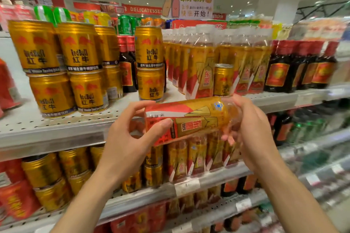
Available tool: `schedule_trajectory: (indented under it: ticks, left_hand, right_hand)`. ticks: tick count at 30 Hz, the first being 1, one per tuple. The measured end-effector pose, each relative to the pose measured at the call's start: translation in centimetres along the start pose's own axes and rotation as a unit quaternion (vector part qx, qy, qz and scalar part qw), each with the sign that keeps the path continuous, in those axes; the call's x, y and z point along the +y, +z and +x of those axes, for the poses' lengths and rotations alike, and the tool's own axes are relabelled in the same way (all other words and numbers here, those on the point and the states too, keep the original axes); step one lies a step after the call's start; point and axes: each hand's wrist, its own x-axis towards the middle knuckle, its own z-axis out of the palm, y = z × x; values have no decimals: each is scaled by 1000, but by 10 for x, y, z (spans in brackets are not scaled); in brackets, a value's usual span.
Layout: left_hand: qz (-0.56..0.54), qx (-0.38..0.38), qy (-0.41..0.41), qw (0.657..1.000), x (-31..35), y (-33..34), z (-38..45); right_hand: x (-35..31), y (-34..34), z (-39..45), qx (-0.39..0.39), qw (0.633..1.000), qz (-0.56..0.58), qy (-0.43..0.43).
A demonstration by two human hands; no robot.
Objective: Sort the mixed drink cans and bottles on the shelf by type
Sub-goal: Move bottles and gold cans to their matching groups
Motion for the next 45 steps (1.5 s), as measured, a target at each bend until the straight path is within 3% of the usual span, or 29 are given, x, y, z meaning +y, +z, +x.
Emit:
schedule_trajectory:
  ticks: [7,13,18,26,33,37,39,42,45]
  left_hand:
    - [5,2,3,1000,31,93,17]
    - [27,34,-13,999,68,199,30]
    - [67,54,-29,996,86,246,38]
    - [89,51,-48,994,84,260,46]
    - [144,62,-43,987,75,235,57]
    - [226,112,22,967,80,212,73]
    - [314,117,60,940,84,206,86]
    - [469,63,50,880,88,207,108]
    - [544,13,15,839,90,211,126]
  right_hand:
    - [-4,-87,47,-6,1000,20,-10]
    - [-9,-184,105,-54,998,22,-21]
    - [-15,-228,143,-101,995,11,-16]
    - [-38,-221,174,-82,993,-46,-73]
    - [-79,-175,194,-86,967,-113,-214]
    - [-86,-161,207,-86,947,-154,-269]
    - [-85,-160,211,-92,940,-170,-282]
    - [-82,-157,213,-106,940,-170,-277]
    - [-79,-155,211,-128,938,-176,-269]
